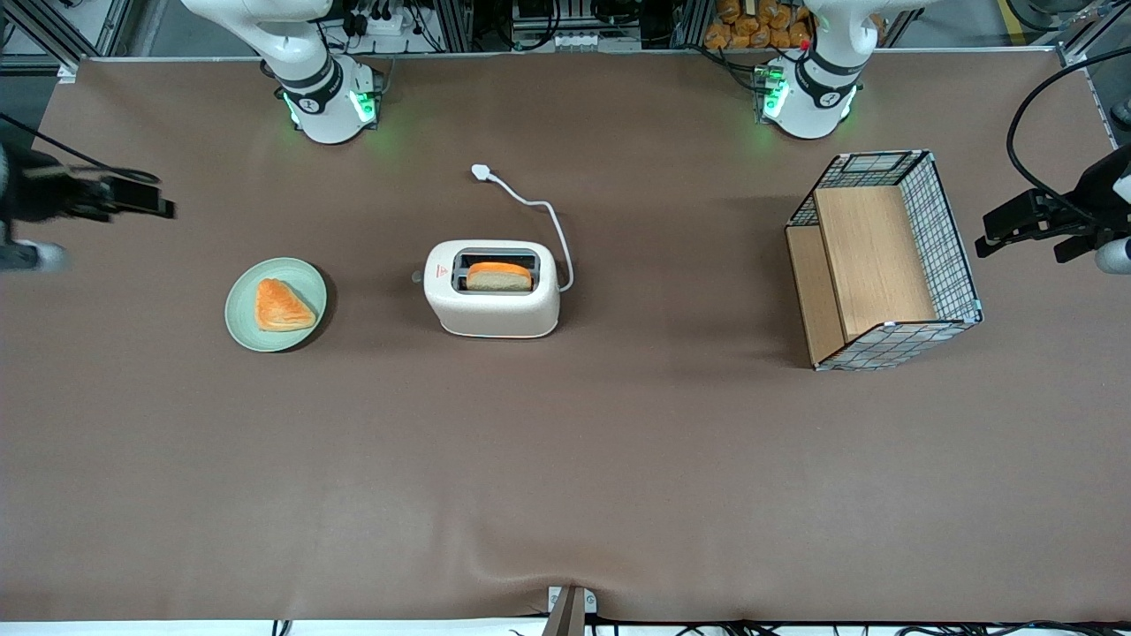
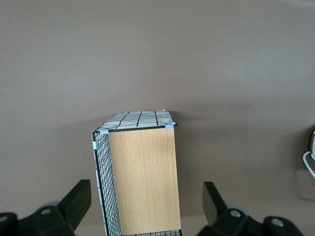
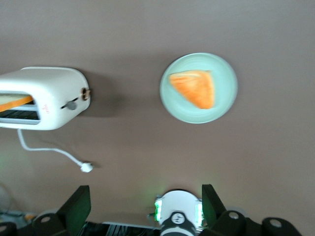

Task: Press toaster button with right arm
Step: 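Move the right gripper past the green plate toward the toaster's lever side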

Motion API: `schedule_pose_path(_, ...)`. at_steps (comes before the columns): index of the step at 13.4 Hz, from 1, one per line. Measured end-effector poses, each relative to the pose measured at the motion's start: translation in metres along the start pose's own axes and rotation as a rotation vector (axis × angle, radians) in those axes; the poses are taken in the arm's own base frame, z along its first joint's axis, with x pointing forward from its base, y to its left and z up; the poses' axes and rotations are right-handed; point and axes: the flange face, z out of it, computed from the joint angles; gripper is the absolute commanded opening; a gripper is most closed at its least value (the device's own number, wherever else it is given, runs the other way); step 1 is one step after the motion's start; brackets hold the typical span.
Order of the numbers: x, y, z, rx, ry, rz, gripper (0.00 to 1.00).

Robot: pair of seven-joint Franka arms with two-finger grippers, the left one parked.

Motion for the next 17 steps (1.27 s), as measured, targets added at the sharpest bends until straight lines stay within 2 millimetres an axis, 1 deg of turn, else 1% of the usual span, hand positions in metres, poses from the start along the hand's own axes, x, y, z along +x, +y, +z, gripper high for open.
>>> schedule_pose_path(2,0.024,-0.025,0.034,0.057,-0.072,-0.043,1.0)
schedule_pose_path(4,0.041,-0.045,0.072,0.125,-0.153,-0.071,1.0)
schedule_pose_path(7,0.054,-0.068,0.129,0.21,-0.267,-0.087,1.0)
schedule_pose_path(10,0.066,-0.093,0.172,0.224,-0.316,-0.103,1.0)
schedule_pose_path(11,0.069,-0.099,0.182,0.23,-0.333,-0.107,0.91)
schedule_pose_path(12,0.072,-0.103,0.191,0.239,-0.349,-0.108,0.77)
schedule_pose_path(13,0.076,-0.104,0.2,0.252,-0.364,-0.105,0.66)
schedule_pose_path(14,0.079,-0.105,0.207,0.268,-0.378,-0.099,0.59)
schedule_pose_path(15,0.082,-0.105,0.214,0.281,-0.384,-0.093,0.49)
schedule_pose_path(16,0.085,-0.104,0.22,0.284,-0.375,-0.086,0.32)
schedule_pose_path(17,0.087,-0.104,0.223,0.283,-0.365,-0.082,0.11)
